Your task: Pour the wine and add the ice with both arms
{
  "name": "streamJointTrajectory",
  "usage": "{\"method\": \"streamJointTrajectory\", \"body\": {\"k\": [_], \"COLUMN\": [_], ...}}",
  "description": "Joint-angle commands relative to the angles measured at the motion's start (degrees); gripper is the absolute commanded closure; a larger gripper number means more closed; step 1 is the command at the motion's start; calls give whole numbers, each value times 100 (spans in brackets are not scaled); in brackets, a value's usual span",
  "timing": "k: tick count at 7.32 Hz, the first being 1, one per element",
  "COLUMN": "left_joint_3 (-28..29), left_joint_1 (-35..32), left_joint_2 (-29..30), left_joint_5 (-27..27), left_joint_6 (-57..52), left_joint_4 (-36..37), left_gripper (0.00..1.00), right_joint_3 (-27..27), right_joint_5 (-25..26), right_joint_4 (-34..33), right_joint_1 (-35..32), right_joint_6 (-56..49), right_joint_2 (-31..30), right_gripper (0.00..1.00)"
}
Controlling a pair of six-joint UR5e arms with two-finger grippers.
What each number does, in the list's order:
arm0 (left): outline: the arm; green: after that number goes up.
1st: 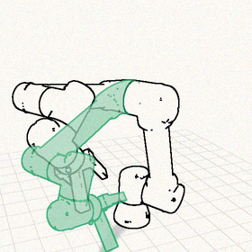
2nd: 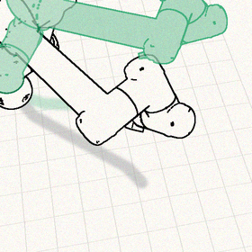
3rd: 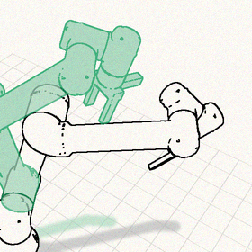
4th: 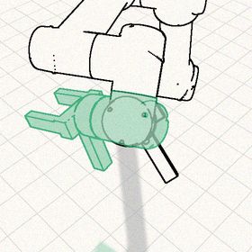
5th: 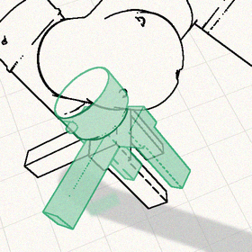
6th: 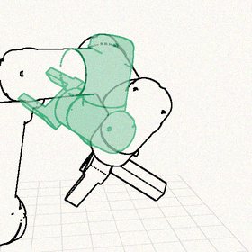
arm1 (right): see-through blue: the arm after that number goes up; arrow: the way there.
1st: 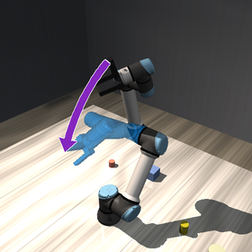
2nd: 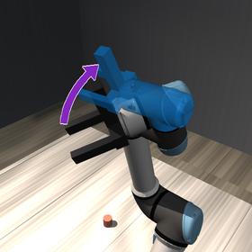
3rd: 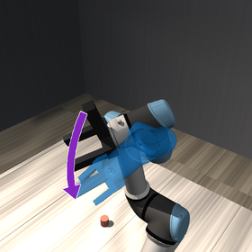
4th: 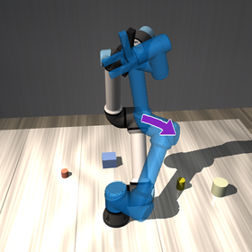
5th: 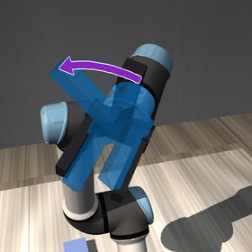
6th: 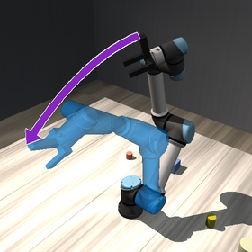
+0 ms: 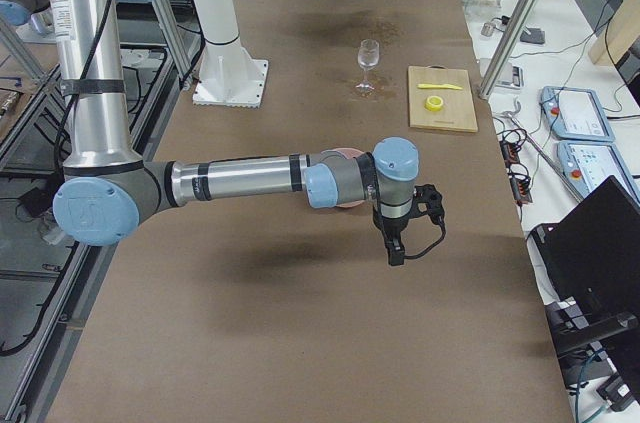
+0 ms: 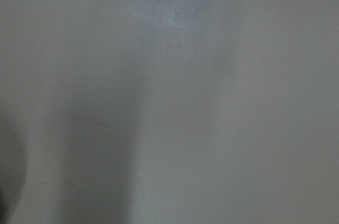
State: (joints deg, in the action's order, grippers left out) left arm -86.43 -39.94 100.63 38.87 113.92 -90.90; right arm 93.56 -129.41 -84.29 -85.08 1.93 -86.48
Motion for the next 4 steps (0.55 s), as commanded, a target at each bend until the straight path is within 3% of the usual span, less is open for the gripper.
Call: {"method": "streamJointTrajectory", "body": {"k": [1, 3, 4], "left_joint_3": [153, 346, 581], "left_joint_1": [30, 30, 82], "left_joint_2": [45, 45, 53], "left_joint_5": [-2, -2, -2], "left_joint_6": [25, 16, -2], "left_joint_4": [-7, -303, -576], "left_gripper": [100, 66, 57], "right_joint_3": [4, 4, 4], "right_joint_5": [3, 12, 12], "right_joint_4": [0, 9, 9], "right_joint_1": [0, 0, 0], "right_joint_6": [0, -9, 0], "right_joint_2": [-26, -35, -35], "right_gripper": [0, 0, 0]}}
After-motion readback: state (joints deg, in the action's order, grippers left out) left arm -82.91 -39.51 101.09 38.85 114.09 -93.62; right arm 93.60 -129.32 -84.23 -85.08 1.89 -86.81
